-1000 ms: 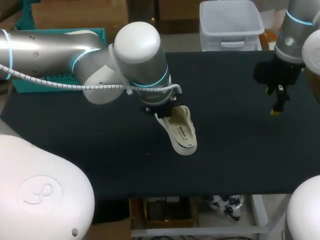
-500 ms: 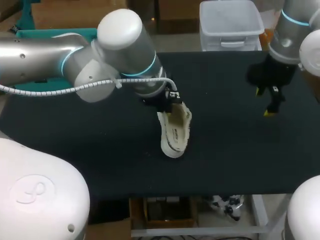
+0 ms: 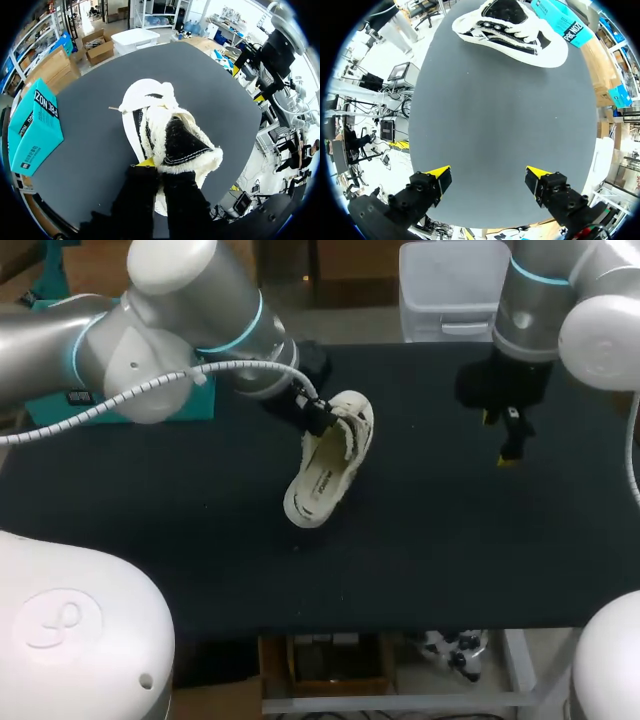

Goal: Open the shoe tongue, take the insole out of the shoe, put the insole back into the shoe, and pack the shoe into the shoebox

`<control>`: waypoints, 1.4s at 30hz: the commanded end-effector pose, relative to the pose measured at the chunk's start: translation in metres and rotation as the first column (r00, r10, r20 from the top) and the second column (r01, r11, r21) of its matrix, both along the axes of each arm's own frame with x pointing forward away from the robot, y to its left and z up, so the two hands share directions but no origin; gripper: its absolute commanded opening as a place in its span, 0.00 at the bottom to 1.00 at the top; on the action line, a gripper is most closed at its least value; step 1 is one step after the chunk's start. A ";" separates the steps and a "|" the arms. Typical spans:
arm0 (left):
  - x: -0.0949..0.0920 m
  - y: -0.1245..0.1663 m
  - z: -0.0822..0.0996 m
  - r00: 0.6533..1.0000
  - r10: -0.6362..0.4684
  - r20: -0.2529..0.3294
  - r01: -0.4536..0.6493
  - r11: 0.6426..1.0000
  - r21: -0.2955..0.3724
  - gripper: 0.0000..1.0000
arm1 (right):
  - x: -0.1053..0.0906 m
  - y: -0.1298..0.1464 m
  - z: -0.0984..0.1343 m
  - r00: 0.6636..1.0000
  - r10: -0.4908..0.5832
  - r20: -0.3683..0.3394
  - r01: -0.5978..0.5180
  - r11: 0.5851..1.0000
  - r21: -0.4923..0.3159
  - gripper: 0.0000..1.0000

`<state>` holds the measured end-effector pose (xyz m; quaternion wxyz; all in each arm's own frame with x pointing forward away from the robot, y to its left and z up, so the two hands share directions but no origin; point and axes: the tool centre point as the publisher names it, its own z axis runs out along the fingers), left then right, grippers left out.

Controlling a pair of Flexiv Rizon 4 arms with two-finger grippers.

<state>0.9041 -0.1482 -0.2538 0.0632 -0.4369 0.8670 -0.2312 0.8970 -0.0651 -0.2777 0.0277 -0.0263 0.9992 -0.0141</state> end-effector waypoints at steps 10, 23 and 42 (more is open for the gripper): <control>0.003 0.045 0.087 0.913 -0.408 0.014 0.407 0.912 0.050 0.00 | -0.013 0.007 0.001 0.999 -0.007 0.045 0.008 1.000 -0.013 1.00; 0.068 0.135 0.183 0.714 -0.683 0.157 0.643 0.727 0.241 0.00 | -0.013 0.007 0.001 0.999 -0.007 0.045 0.008 1.000 -0.013 1.00; 0.185 0.288 0.217 0.644 -0.746 0.167 0.657 0.652 0.378 0.00 | -0.013 0.007 0.001 0.999 -0.007 0.045 0.008 1.000 -0.013 1.00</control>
